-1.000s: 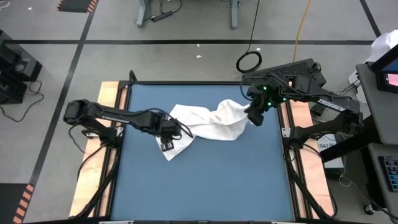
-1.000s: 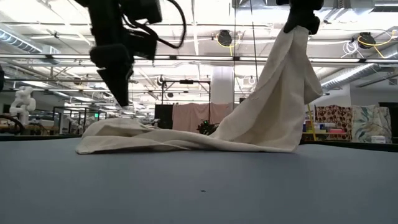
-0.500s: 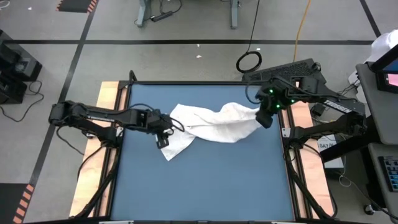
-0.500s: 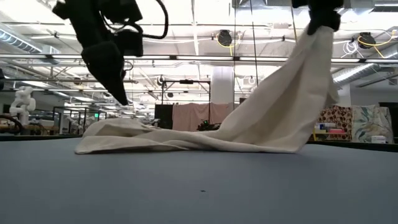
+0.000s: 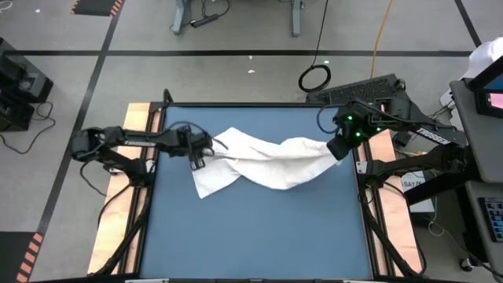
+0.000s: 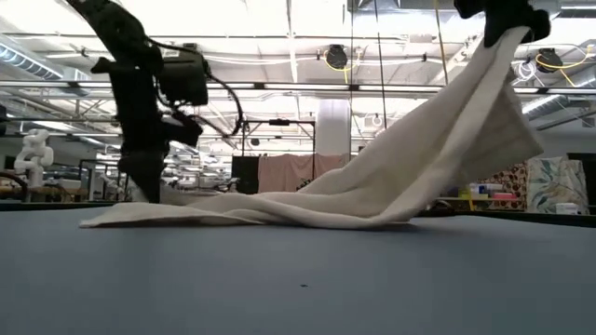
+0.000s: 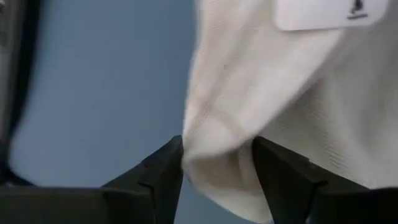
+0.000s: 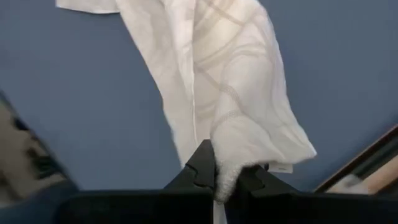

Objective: Roll towel into tight, uniform cylinder
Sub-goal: Roll the white towel

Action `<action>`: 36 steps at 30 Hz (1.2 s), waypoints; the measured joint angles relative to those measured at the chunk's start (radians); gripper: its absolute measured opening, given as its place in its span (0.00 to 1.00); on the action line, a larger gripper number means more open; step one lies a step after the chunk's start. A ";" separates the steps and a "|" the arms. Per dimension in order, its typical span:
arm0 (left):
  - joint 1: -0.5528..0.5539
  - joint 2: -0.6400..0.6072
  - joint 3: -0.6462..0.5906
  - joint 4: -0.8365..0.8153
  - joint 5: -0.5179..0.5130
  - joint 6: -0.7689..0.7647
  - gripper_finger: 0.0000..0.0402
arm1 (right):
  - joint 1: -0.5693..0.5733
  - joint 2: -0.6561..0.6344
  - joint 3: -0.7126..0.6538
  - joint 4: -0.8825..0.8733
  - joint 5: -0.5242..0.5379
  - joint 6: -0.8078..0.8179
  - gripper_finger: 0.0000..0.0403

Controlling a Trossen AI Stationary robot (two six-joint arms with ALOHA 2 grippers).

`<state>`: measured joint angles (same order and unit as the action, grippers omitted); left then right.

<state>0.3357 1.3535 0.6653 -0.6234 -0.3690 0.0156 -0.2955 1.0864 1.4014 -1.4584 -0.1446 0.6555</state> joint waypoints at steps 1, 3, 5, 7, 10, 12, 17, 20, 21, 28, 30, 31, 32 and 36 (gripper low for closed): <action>0.028 -0.020 0.014 -0.001 0.002 0.034 0.49 | 0.010 -0.007 0.000 0.002 -0.010 0.036 0.00; 0.080 -0.064 0.041 0.003 0.026 0.114 0.49 | 0.035 -0.018 0.000 0.005 -0.013 0.115 0.00; 0.117 -0.106 0.076 0.000 0.091 0.199 0.49 | 0.058 -0.027 0.000 0.025 -0.014 0.189 0.00; 0.143 -0.144 0.107 0.017 0.198 0.254 0.49 | 0.079 -0.032 0.000 0.061 -0.014 0.260 0.00; 0.154 -0.176 0.122 0.050 0.371 0.333 0.49 | 0.108 -0.032 0.000 0.141 -0.008 0.344 0.00; 0.150 -0.177 0.118 0.073 0.438 0.388 0.49 | 0.127 -0.027 0.000 0.199 0.015 0.379 0.00; 0.130 -0.117 0.114 0.238 0.526 0.442 0.49 | 0.165 -0.009 0.000 0.293 0.087 0.447 0.00; 0.101 -0.049 0.115 0.347 0.553 0.446 0.49 | 0.176 0.002 0.000 0.301 0.095 0.460 0.00; 0.093 -0.026 0.114 0.376 0.553 0.448 0.49 | 0.177 0.004 0.000 0.303 0.094 0.460 0.00; 0.021 0.118 0.114 0.503 0.556 0.574 0.49 | 0.179 0.004 -0.001 0.303 0.096 0.492 0.00; 0.015 0.152 0.114 0.512 0.513 0.575 0.49 | 0.179 0.004 -0.001 0.303 0.096 0.499 0.00; 0.015 0.168 0.114 0.512 0.476 0.574 0.49 | 0.179 0.004 -0.001 0.303 0.097 0.504 0.00; 0.014 0.184 0.114 0.512 0.444 0.573 0.49 | 0.179 0.004 -0.001 0.303 0.099 0.508 0.00; 0.024 0.239 0.114 0.535 0.409 0.569 0.49 | 0.179 0.004 -0.001 0.303 0.129 0.508 0.00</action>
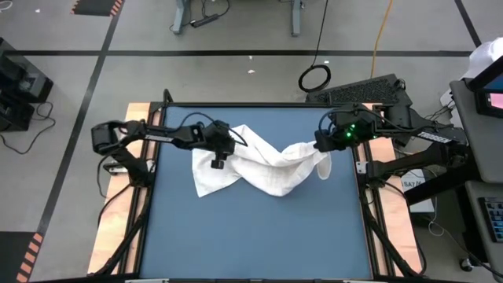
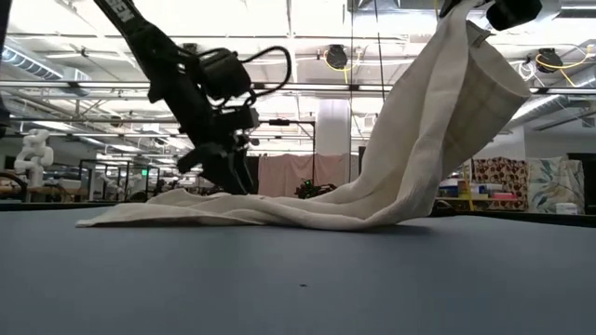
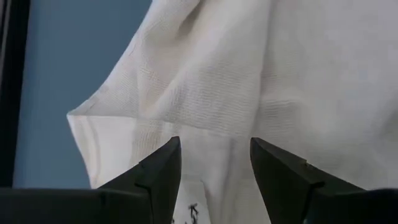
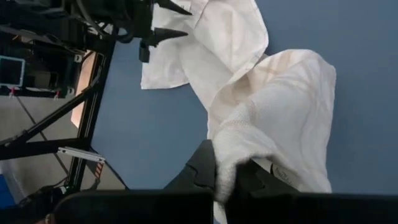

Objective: Roll towel into tight, uniform cylinder
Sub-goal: Roll the white towel

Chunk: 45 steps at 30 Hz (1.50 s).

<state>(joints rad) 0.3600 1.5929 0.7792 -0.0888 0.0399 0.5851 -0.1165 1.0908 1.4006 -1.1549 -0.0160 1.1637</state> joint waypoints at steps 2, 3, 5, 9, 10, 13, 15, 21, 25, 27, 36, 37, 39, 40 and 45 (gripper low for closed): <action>0.002 0.022 0.000 0.023 -0.001 -0.001 0.49 | 0.000 0.000 0.000 0.000 0.012 -0.001 0.00; 0.003 0.030 0.000 0.034 -0.001 -0.001 0.49 | 0.000 0.000 0.000 0.000 0.014 -0.002 0.00; 0.005 0.042 0.000 0.051 -0.001 -0.002 0.49 | 0.000 0.000 0.000 0.000 0.015 -0.006 0.00; 0.006 0.044 0.000 0.074 -0.004 -0.003 0.43 | 0.000 0.000 0.000 0.000 0.015 -0.019 0.00; 0.006 0.044 0.000 0.076 -0.004 -0.003 0.41 | 0.000 0.000 0.000 -0.001 0.017 -0.021 0.00; 0.006 0.044 0.000 0.074 -0.004 -0.004 0.35 | 0.000 0.000 0.000 -0.002 0.019 -0.029 0.00; 0.006 0.044 0.000 0.073 -0.004 -0.004 0.32 | 0.000 0.000 0.000 -0.003 0.020 -0.038 0.00; 0.009 0.044 0.000 0.067 -0.004 -0.040 0.25 | 0.000 0.000 0.000 -0.007 0.020 -0.049 0.00; 0.015 0.056 0.000 0.061 -0.016 -0.078 0.27 | 0.000 0.000 0.000 -0.007 0.020 -0.050 0.00; 0.016 0.074 0.000 0.049 -0.016 -0.080 0.28 | 0.000 0.000 0.000 -0.008 0.020 -0.050 0.00; 0.016 0.100 0.001 0.087 -0.017 -0.080 0.11 | 0.000 0.000 0.000 -0.008 0.020 -0.050 0.00; 0.016 0.100 0.001 0.087 -0.017 -0.081 0.07 | 0.000 0.000 0.000 -0.008 0.020 -0.050 0.00; 0.017 0.100 0.002 0.087 -0.018 -0.083 0.02 | 0.000 0.000 0.000 -0.008 0.020 -0.050 0.00; 0.017 0.100 0.002 0.086 -0.018 -0.083 0.02 | 0.000 0.000 0.000 -0.008 0.020 -0.050 0.00; 0.017 0.082 0.003 0.075 -0.019 -0.084 0.01 | 0.000 0.000 0.000 -0.008 0.020 -0.050 0.00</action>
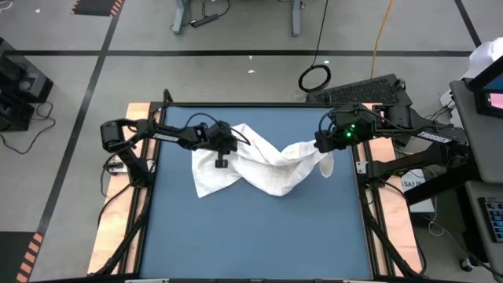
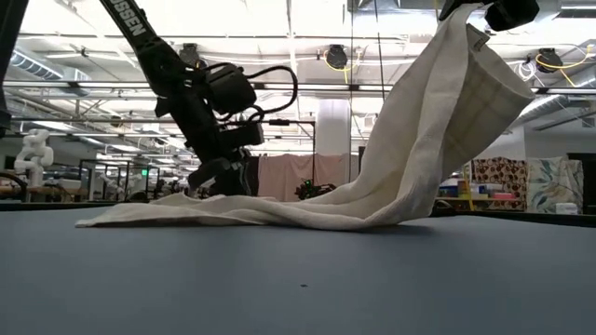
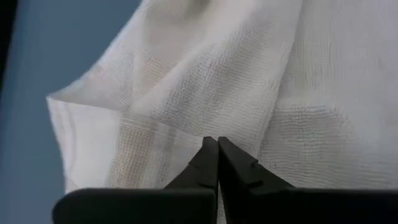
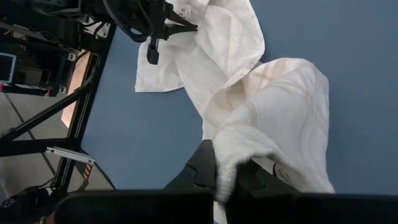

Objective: Roll towel into tight, uniform cylinder
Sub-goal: Roll the white towel

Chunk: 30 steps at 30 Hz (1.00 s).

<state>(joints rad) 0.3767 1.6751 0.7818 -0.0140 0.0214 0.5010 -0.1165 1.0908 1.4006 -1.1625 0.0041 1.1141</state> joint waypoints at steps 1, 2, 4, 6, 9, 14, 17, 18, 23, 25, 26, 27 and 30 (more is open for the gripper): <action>0.000 -0.013 0.000 -0.004 -0.003 -0.006 0.01 | 0.000 0.000 0.000 0.000 0.000 0.000 0.00; 0.000 -0.026 0.002 -0.009 -0.013 -0.015 0.01 | 0.000 0.000 0.000 0.000 0.000 0.000 0.00; 0.001 -0.052 0.017 -0.038 -0.043 -0.027 0.01 | 0.000 0.000 0.000 0.000 0.000 0.000 0.00; 0.005 -0.089 0.031 -0.089 -0.052 -0.034 0.01 | 0.000 0.000 0.000 0.000 0.000 0.000 0.00; 0.006 -0.136 0.049 -0.137 -0.052 -0.062 0.00 | 0.000 0.000 0.000 0.000 0.001 -0.009 0.00; 0.014 -0.226 0.055 -0.257 -0.032 -0.134 0.00 | 0.000 0.000 0.000 0.000 0.022 -0.016 0.00; 0.027 -0.274 0.054 -0.367 0.055 -0.222 0.00 | 0.000 0.000 0.000 0.001 0.025 -0.018 0.00; 0.031 -0.287 0.052 -0.404 0.100 -0.267 0.00 | 0.000 0.000 0.000 0.001 0.026 -0.019 0.00; -0.011 -0.367 0.027 -0.565 0.276 -0.375 0.00 | 0.000 0.000 0.000 0.001 0.031 -0.026 0.00; -0.040 -0.410 0.026 -0.619 0.288 -0.384 0.00 | 0.000 0.000 0.000 0.001 0.042 -0.027 0.00; -0.052 -0.428 0.026 -0.639 0.287 -0.389 0.00 | 0.000 0.000 0.000 0.002 0.052 -0.026 0.00; -0.061 -0.445 0.026 -0.663 0.286 -0.391 0.00 | 0.000 0.000 0.000 0.002 0.057 -0.028 0.00; -0.077 -0.480 0.024 -0.730 0.279 -0.372 0.00 | 0.000 0.000 0.000 0.002 0.058 -0.034 0.00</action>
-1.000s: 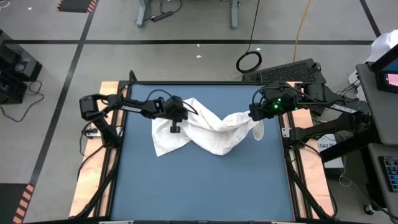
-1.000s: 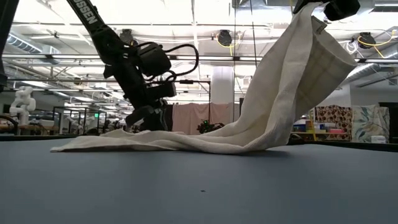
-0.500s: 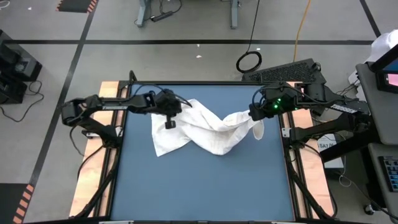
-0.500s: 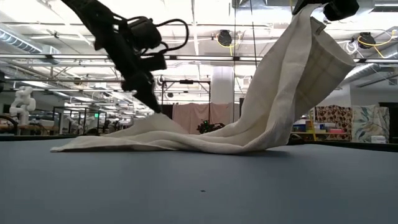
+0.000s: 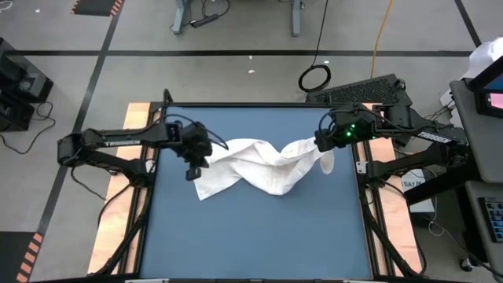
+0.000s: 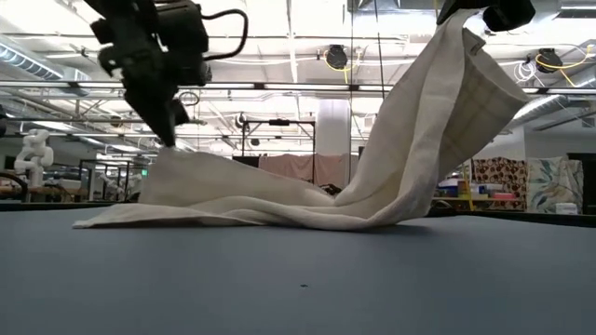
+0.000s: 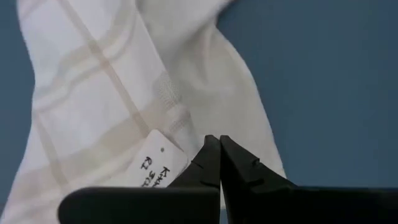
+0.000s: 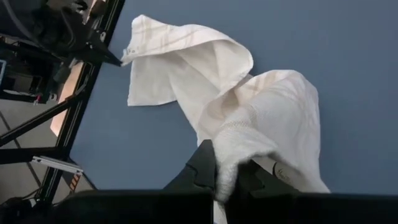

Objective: Roll towel into tight, uniform cylinder
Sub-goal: Roll the white towel

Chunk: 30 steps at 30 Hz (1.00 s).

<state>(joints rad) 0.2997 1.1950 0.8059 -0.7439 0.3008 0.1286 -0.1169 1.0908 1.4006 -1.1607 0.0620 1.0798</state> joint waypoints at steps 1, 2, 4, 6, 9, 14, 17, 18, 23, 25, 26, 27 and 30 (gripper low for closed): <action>-0.001 -0.005 -0.008 -0.005 -0.014 0.012 0.00 | 0.000 0.000 0.000 0.000 0.004 0.000 0.00; -0.001 -0.007 -0.020 -0.005 -0.042 0.013 0.00 | 0.000 0.000 0.000 0.000 0.012 0.000 0.00; 0.006 -0.006 -0.048 -0.003 -0.103 0.013 0.01 | 0.000 0.000 0.000 0.001 0.021 -0.003 0.00; 0.011 -0.006 -0.084 0.037 -0.112 0.025 0.06 | 0.000 0.000 0.000 0.003 0.019 -0.010 0.00; 0.014 -0.006 -0.145 0.095 -0.110 0.034 0.18 | 0.000 0.000 0.000 0.006 0.019 -0.011 0.00; 0.014 -0.005 -0.225 0.181 -0.120 -0.005 0.39 | 0.000 0.000 0.000 0.007 0.018 -0.011 0.00; 0.002 -0.009 -0.227 0.221 -0.121 -0.016 0.47 | 0.000 0.000 0.000 0.010 0.019 -0.011 0.00; -0.009 -0.011 -0.227 0.239 -0.121 -0.010 0.48 | 0.000 0.000 0.000 0.011 0.019 -0.011 0.00; -0.083 -0.002 -0.227 0.361 -0.122 0.105 0.51 | 0.000 0.000 0.000 0.014 0.020 0.001 0.00; -0.103 0.016 -0.227 0.414 -0.133 0.104 0.51 | 0.000 0.000 0.000 0.014 0.020 0.005 0.00; -0.110 0.028 -0.227 0.447 -0.155 0.085 0.51 | 0.000 0.000 0.000 0.014 0.022 0.006 0.00; -0.116 0.041 -0.227 0.477 -0.182 0.064 0.51 | 0.000 0.002 0.000 0.014 0.025 0.006 0.00; -0.125 0.086 -0.227 0.520 -0.275 0.011 0.51 | 0.000 0.012 0.000 0.013 0.042 0.014 0.00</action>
<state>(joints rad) 0.1749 1.2811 0.5793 -0.2234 0.0256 0.1396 -0.1167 1.1024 1.4010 -1.1472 0.1040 1.0940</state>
